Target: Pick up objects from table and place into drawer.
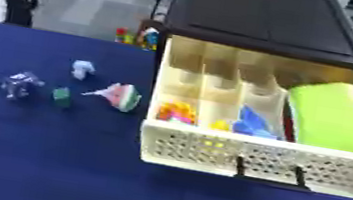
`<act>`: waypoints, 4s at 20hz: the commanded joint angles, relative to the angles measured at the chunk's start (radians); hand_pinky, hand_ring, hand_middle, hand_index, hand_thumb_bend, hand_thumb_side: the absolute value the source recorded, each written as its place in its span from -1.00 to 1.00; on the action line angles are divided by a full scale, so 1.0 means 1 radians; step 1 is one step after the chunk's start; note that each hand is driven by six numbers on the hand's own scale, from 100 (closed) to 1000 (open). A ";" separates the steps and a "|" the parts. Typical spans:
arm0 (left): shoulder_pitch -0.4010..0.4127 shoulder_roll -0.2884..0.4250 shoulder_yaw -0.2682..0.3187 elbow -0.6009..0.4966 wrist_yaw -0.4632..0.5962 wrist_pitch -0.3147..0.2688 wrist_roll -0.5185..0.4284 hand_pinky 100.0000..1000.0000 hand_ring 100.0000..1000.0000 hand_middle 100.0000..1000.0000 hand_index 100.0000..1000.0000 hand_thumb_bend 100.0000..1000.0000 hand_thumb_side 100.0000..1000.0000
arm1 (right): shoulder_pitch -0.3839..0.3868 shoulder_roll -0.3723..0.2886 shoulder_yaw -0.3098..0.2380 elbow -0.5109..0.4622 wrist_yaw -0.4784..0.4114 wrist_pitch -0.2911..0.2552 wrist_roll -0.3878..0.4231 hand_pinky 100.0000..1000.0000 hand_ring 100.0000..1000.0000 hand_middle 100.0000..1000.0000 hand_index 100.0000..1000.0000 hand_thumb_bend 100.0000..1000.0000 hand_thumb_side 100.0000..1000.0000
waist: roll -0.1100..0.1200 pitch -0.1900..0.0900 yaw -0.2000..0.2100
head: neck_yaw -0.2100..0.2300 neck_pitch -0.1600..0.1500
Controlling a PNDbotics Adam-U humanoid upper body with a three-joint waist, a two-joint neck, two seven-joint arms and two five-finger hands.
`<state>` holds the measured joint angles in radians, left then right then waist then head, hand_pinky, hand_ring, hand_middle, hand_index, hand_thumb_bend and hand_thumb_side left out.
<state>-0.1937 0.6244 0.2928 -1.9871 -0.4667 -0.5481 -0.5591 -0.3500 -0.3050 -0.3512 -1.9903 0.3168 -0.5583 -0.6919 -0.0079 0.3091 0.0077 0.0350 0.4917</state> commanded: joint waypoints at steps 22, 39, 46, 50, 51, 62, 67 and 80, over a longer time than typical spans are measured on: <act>0.074 0.132 0.060 -0.013 0.032 -0.029 -0.011 -0.22 0.46 0.55 0.92 -1.00 0.81 | 0.003 -0.030 -0.004 -0.010 0.016 -0.058 -0.105 0.20 0.32 0.00 0.47 -1.00 1.00 | 0.016 -0.016 0.000 | 0.041 0.018; 0.060 0.442 -0.076 0.228 0.190 0.209 0.235 -0.47 0.43 0.46 1.00 -1.00 0.65 | 0.010 -0.044 0.018 -0.010 0.001 -0.062 -0.088 0.20 0.31 -0.01 0.46 -1.00 1.00 | 0.028 -0.028 -0.031 | 0.086 0.032; -0.045 0.496 -0.163 0.390 0.176 0.192 0.335 -0.41 0.46 0.51 1.00 -1.00 0.64 | 0.011 -0.046 0.028 -0.010 -0.009 -0.062 -0.074 0.21 0.32 -0.01 0.46 -1.00 1.00 | 0.037 -0.031 -0.046 | 0.108 0.032; -0.115 0.506 -0.205 0.472 0.161 0.189 0.348 -0.37 0.47 0.52 1.00 -1.00 0.58 | 0.010 -0.046 0.034 -0.010 -0.015 -0.064 -0.066 0.22 0.32 -0.01 0.46 -1.00 1.00 | 0.043 -0.030 -0.061 | 0.125 0.029; -0.134 0.504 -0.215 0.495 0.158 0.192 0.342 -0.34 0.48 0.53 1.00 -1.00 0.59 | 0.011 -0.046 0.036 -0.010 -0.016 -0.065 -0.063 0.22 0.32 -0.01 0.46 -1.00 1.00 | 0.044 -0.030 -0.066 | 0.130 0.028; -0.323 0.451 -0.291 0.680 0.090 0.166 0.260 -0.06 0.62 0.70 1.00 -0.61 0.76 | 0.005 -0.047 0.043 -0.010 -0.027 -0.072 -0.049 0.22 0.32 -0.02 0.45 -1.00 1.00 | 0.055 -0.018 -0.109 | 0.165 0.015; -0.372 0.422 -0.323 0.705 0.068 0.136 0.205 0.08 0.66 0.74 1.00 -0.40 0.87 | 0.001 -0.046 0.045 -0.010 -0.031 -0.075 -0.047 0.22 0.32 -0.02 0.45 -1.00 1.00 | 0.056 -0.012 -0.124 | 0.184 0.003; -0.415 0.370 -0.349 0.746 0.092 0.105 0.028 0.05 0.61 0.64 1.00 -0.40 0.94 | -0.002 -0.044 0.044 -0.010 -0.031 -0.076 -0.048 0.22 0.32 -0.03 0.45 -1.00 1.00 | 0.060 0.003 -0.139 | 0.198 -0.013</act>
<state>-0.5908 0.9668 -0.0651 -1.2397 -0.3835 -0.4439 -0.5163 -0.3423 -0.3219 -0.3053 -1.9903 0.2885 -0.5717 -0.6786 0.0530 0.3275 -0.1303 0.2309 0.4896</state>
